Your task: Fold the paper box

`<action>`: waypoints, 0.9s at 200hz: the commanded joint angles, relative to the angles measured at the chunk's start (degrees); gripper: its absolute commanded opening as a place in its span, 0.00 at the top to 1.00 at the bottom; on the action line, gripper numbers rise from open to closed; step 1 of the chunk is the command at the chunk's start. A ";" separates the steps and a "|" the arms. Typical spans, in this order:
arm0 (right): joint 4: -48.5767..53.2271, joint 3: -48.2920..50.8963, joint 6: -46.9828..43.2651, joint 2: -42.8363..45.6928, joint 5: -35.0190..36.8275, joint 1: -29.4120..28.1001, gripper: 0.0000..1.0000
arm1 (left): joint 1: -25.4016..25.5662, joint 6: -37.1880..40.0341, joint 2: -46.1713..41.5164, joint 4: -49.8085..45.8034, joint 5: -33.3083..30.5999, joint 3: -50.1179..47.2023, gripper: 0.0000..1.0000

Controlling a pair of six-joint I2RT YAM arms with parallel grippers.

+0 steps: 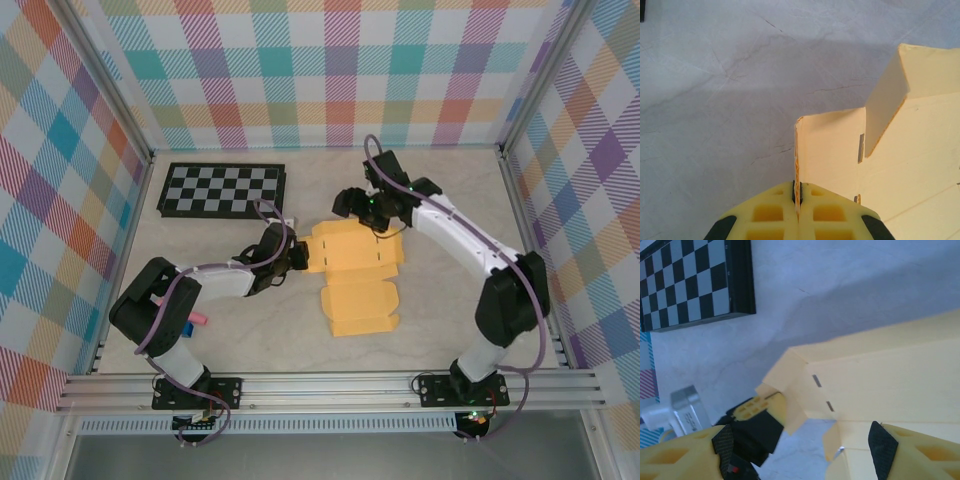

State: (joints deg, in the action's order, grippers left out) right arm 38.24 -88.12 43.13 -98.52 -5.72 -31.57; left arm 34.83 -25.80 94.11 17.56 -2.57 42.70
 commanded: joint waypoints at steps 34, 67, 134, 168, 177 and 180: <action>15.20 -17.49 3.63 -15.32 4.73 -5.29 0.29 | 0.33 1.11 -1.86 5.37 0.46 -1.92 1.00; 19.15 -23.23 6.34 -20.44 8.47 -7.09 0.30 | 0.41 1.25 -1.90 5.97 0.33 -2.27 1.00; 21.80 -26.75 6.28 -25.82 9.23 -7.50 0.34 | 0.41 1.09 -2.43 6.08 -0.41 -2.76 1.00; 20.34 -22.23 4.54 -24.15 10.42 -7.54 0.39 | 0.41 1.10 -2.95 5.89 -1.33 -3.16 1.00; 19.88 -20.88 4.01 -23.37 10.92 -7.54 0.41 | 0.40 1.12 -2.96 5.94 -1.39 -3.23 1.00; 19.72 -20.39 3.78 -23.05 11.17 -7.54 0.42 | 0.39 1.11 -2.96 5.91 -1.45 -3.28 1.00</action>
State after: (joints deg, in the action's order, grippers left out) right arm 57.06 -111.81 48.49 -123.79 3.20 -39.00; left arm 34.83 -25.65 93.25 21.78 -2.63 40.51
